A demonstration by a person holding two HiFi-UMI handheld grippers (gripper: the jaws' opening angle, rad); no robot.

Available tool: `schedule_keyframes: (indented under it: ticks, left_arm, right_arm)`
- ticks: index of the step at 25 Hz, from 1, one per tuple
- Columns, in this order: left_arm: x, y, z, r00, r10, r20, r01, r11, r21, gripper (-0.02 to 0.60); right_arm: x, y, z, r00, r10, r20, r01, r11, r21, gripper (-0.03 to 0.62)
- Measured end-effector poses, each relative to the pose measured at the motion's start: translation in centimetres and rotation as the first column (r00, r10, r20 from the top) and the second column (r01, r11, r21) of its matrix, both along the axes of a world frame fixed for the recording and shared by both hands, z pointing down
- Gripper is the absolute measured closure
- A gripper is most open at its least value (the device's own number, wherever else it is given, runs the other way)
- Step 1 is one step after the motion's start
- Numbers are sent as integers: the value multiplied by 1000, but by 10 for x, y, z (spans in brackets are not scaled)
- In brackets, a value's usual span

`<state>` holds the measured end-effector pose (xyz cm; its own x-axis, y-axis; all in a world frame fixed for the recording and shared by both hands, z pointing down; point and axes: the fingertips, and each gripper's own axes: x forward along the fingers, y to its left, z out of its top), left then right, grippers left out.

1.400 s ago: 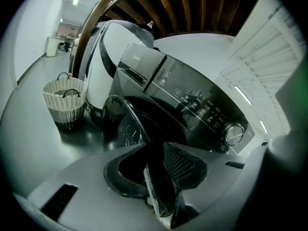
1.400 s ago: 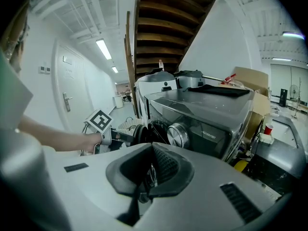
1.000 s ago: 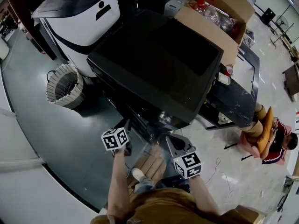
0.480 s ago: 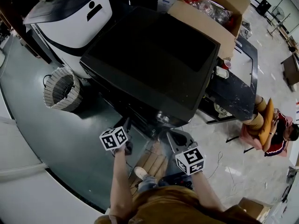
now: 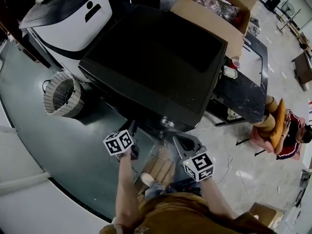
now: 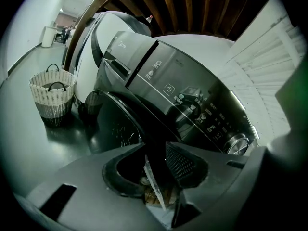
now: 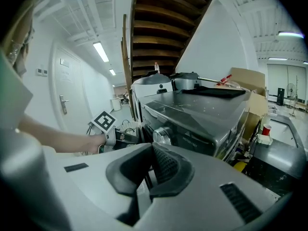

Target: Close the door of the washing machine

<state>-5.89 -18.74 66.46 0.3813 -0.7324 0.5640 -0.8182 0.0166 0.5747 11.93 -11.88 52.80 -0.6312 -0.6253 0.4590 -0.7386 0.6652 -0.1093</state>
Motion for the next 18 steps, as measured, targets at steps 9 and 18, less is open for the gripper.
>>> schedule_keyframes:
  ticks: [9, 18]
  left_arm:
    - [9, -14, 1, 999, -44, -16, 43, 999, -30, 431]
    - [9, -18, 1, 994, -109, -15, 108, 993, -57, 433]
  right_arm:
    - [5, -4, -3, 1000, -20, -19, 20, 1000, 12, 582]
    - [4, -15, -4, 998, -53, -35, 54, 998, 22, 582]
